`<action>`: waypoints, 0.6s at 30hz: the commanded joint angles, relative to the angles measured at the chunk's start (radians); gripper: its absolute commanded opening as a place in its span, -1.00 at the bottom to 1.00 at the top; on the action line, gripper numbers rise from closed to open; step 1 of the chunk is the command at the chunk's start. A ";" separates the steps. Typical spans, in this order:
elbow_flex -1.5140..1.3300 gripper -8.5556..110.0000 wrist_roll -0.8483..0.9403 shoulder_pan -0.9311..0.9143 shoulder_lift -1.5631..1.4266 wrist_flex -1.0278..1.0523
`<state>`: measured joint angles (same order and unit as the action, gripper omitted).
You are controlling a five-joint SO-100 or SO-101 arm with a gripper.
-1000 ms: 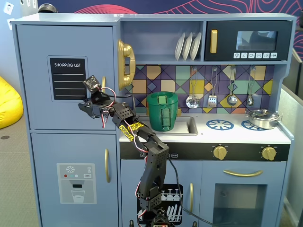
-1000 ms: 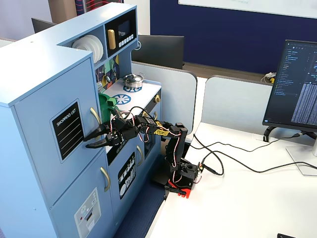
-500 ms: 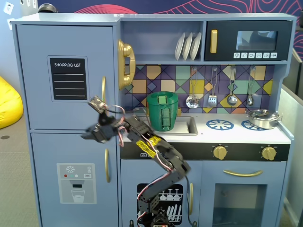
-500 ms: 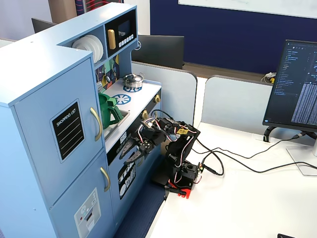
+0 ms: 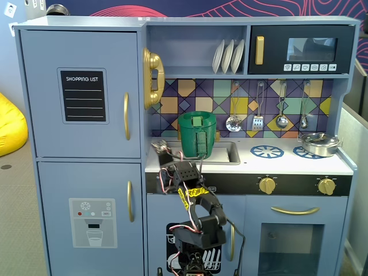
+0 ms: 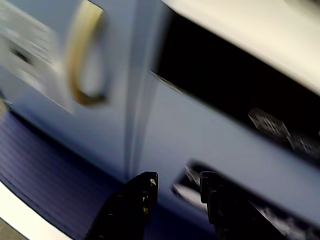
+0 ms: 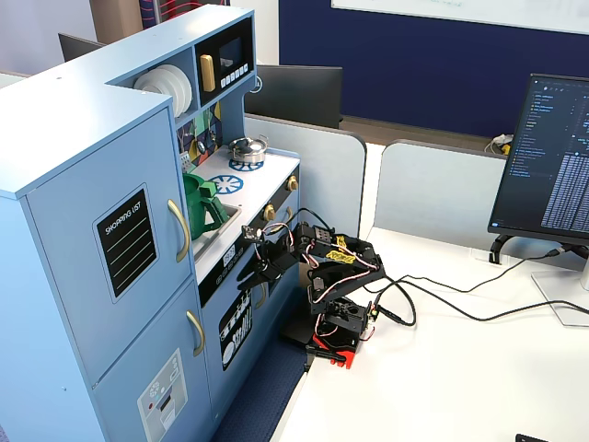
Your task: Close the left cabinet door
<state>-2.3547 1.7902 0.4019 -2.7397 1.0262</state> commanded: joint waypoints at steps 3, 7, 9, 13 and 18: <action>-0.190 -0.86 -0.049 -0.204 -0.140 0.086; -0.330 -0.86 -0.140 -0.288 -0.256 0.153; -0.383 -0.86 -0.160 -0.318 -0.299 0.204; -0.483 -0.86 -0.193 -0.365 -0.380 0.276; -0.595 -0.86 -0.236 -0.393 -0.437 0.330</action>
<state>-2.9161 1.5907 0.0322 -3.1401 1.3100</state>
